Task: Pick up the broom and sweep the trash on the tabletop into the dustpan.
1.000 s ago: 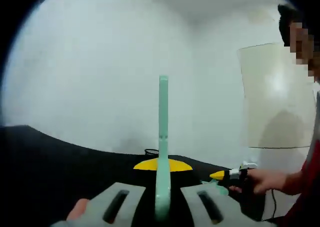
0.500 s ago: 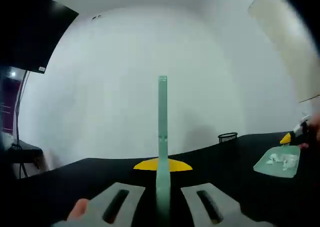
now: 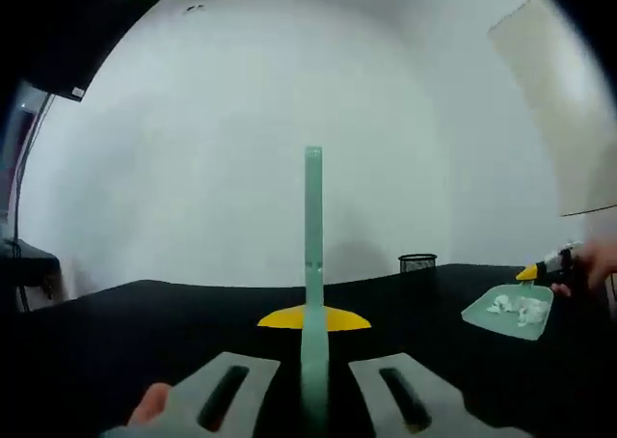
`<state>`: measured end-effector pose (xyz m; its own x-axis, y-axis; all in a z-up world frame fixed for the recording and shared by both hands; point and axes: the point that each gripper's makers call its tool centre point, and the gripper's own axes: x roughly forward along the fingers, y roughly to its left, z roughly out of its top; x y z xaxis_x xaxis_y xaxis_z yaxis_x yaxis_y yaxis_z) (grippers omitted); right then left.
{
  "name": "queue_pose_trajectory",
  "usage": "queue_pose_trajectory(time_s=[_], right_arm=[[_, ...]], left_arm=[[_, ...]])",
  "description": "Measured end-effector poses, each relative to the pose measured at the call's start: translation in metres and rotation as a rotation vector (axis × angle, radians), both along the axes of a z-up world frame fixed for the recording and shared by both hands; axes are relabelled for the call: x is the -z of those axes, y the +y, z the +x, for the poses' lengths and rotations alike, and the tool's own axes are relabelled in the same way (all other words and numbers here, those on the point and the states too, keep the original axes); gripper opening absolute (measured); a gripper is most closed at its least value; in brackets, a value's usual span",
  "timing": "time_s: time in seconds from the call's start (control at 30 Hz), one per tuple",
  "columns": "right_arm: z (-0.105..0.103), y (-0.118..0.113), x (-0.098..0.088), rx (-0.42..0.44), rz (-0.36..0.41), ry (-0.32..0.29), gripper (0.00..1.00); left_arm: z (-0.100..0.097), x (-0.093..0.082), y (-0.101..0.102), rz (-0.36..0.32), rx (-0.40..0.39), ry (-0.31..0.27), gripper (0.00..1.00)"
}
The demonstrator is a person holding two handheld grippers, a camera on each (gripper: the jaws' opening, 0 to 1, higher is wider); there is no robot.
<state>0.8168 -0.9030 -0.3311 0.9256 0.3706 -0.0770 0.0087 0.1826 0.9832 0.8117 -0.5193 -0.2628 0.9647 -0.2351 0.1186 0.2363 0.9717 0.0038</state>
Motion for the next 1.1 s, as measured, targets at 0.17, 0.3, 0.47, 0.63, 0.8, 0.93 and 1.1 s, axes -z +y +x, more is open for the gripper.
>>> queue_pose_trajectory(time_s=[0.17, 0.3, 0.47, 0.63, 0.8, 0.93, 1.1], right_arm=[[0.011, -0.001, -0.019, 0.012, 0.026, -0.031, 0.12], [0.024, -0.002, -0.036, 0.019, 0.029, -0.057, 0.12], [0.041, -0.007, -0.057, 0.032, 0.011, -0.090, 0.12], [0.056, -0.008, -0.080, 0.035, 0.007, -0.125, 0.12], [0.071, -0.007, -0.096, 0.039, 0.000, -0.148, 0.12], [0.088, -0.007, -0.107, 0.041, -0.006, -0.167, 0.12], [0.104, -0.005, -0.117, 0.038, 0.009, -0.187, 0.12]], left_arm=[[0.001, 0.001, 0.001, -0.009, 0.002, 0.003, 0.01], [0.002, 0.002, 0.000, -0.012, 0.007, 0.006, 0.01], [0.001, 0.002, -0.002, -0.002, 0.010, 0.006, 0.01], [0.000, 0.002, 0.000, -0.020, 0.011, 0.004, 0.01], [0.000, 0.002, 0.001, -0.025, 0.010, 0.004, 0.01], [0.004, 0.002, -0.006, 0.015, 0.003, 0.011, 0.01], [0.001, -0.003, -0.008, -0.023, 0.025, 0.033, 0.01]])
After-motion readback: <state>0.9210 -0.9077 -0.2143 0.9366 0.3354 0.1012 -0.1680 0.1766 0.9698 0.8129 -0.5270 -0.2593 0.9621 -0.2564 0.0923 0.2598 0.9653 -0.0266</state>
